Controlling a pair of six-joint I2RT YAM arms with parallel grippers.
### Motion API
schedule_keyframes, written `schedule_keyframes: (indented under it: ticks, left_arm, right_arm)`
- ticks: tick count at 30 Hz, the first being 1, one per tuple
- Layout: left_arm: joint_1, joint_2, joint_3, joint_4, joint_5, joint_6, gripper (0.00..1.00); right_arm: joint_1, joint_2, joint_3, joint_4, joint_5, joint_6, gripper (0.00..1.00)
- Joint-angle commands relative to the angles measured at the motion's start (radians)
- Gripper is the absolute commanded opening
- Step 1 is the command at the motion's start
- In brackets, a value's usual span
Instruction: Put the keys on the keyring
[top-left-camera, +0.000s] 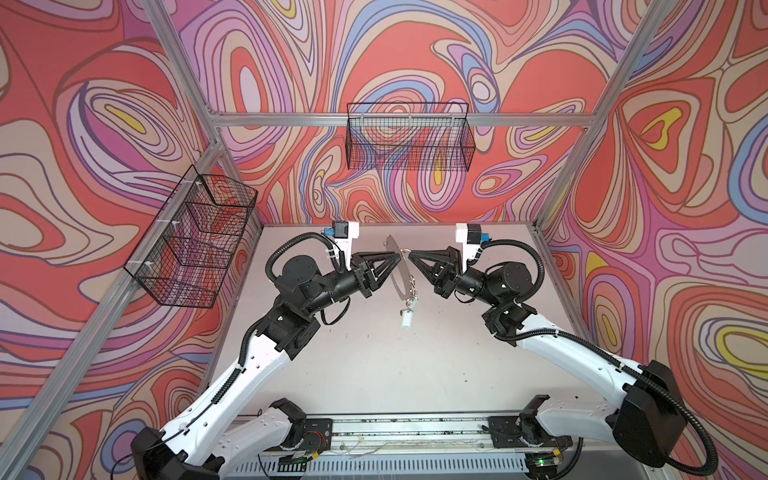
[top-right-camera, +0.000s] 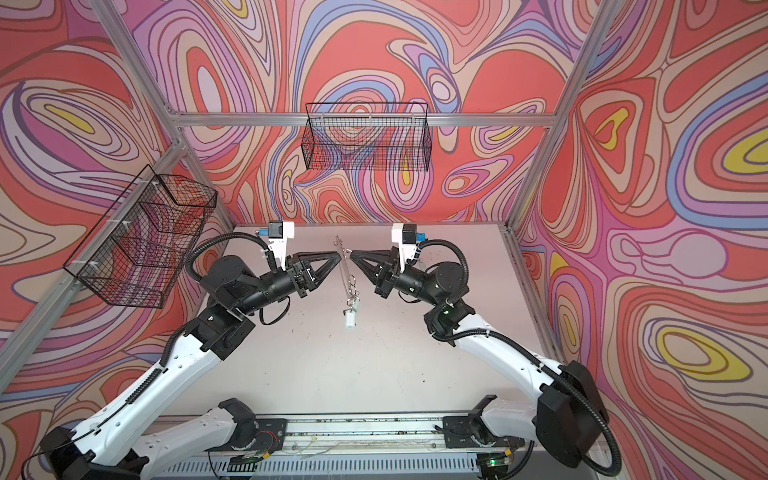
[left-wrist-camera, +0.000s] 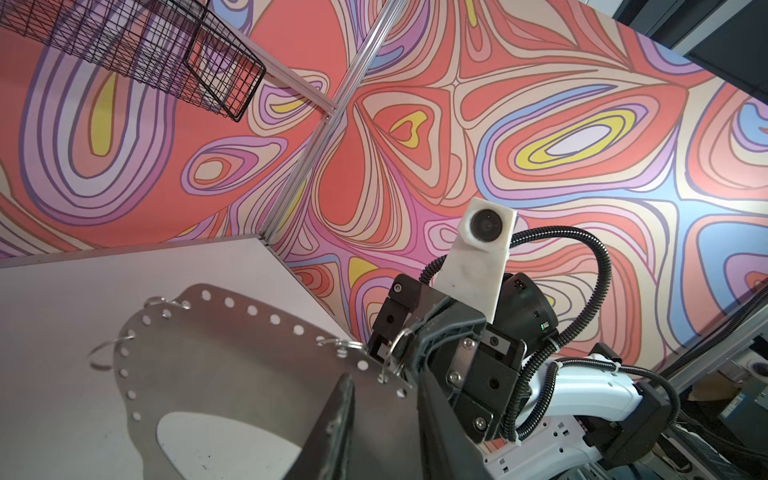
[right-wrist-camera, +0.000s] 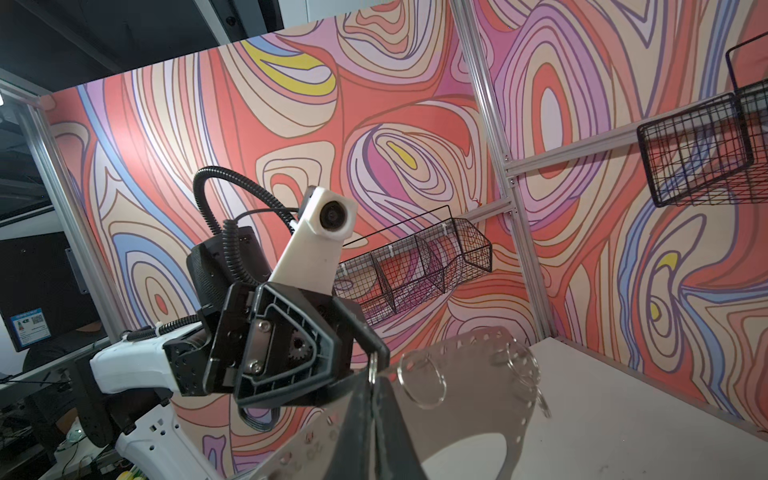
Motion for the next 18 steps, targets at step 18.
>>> schedule_keyframes:
  ticks: [18]
  left_arm:
    - [-0.005,0.023,0.021,0.111,0.13,-0.006,0.03]
  right_arm:
    - [0.019,0.032,0.019,0.031,-0.072,0.036,0.0]
